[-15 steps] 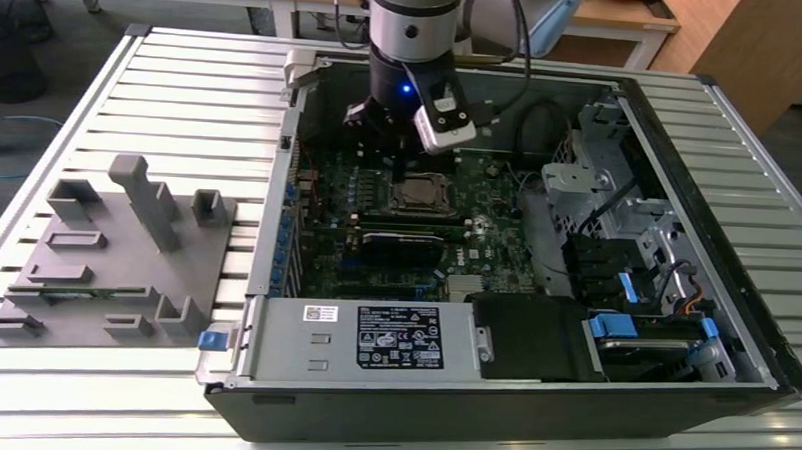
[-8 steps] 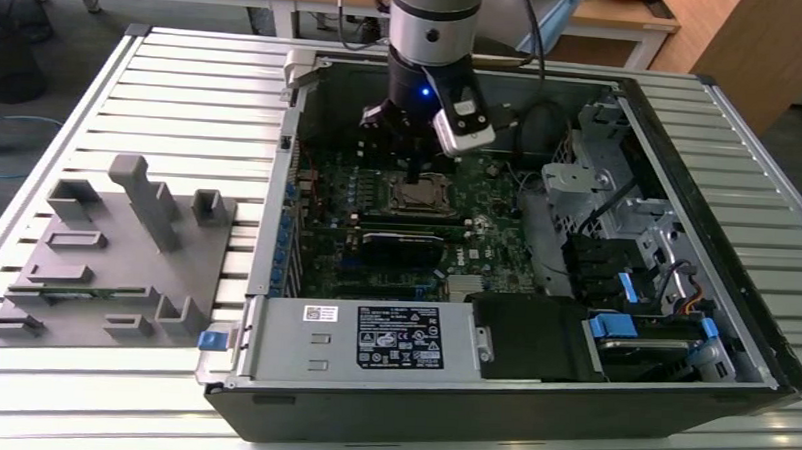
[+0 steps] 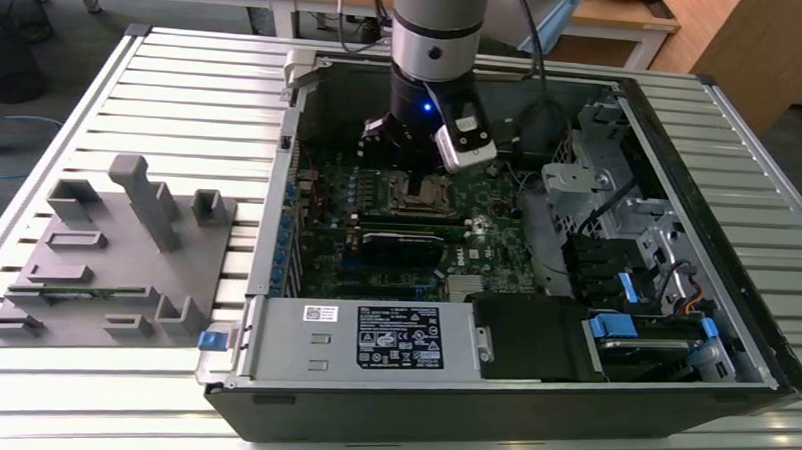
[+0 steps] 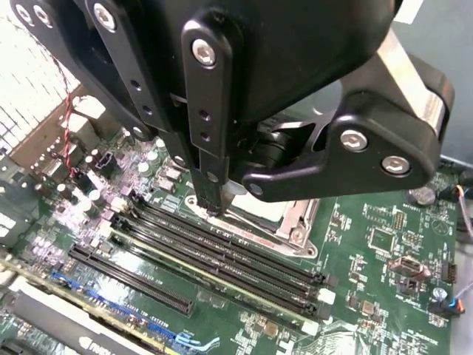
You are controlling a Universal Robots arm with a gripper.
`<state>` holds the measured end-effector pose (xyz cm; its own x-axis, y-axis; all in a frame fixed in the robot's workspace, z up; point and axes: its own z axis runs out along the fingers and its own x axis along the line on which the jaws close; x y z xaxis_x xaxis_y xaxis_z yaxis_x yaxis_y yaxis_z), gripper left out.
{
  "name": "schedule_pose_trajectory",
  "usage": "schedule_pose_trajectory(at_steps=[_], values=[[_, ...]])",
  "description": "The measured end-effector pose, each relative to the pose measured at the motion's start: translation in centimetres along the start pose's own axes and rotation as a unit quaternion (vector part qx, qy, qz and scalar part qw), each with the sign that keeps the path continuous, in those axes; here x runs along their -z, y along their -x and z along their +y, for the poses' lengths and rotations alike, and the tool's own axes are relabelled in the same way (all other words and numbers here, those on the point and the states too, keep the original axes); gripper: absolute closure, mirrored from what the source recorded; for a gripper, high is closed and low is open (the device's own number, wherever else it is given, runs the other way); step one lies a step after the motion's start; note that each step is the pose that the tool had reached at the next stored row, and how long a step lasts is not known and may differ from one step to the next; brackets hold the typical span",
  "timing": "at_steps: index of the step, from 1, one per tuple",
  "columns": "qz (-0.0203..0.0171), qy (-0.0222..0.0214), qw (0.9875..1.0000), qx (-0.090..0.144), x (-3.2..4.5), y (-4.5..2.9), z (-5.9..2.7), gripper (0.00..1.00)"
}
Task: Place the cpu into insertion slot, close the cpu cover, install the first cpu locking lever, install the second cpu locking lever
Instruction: 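Install the second cpu locking lever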
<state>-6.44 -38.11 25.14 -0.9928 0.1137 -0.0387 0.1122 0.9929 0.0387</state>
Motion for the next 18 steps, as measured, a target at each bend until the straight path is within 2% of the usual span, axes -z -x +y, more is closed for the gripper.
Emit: schedule_pose_trajectory(at_steps=[6, 12, 18], values=[[0.0002, -0.0002, 1.0, 0.0, -1.07, -0.18, -0.07, 0.9], [0.0004, -0.0002, 1.0, 0.0, -2.12, -1.08, -0.21, 0.9], [0.0007, -0.0003, 1.0, 0.0, -3.21, -1.29, -0.3, 0.9]])
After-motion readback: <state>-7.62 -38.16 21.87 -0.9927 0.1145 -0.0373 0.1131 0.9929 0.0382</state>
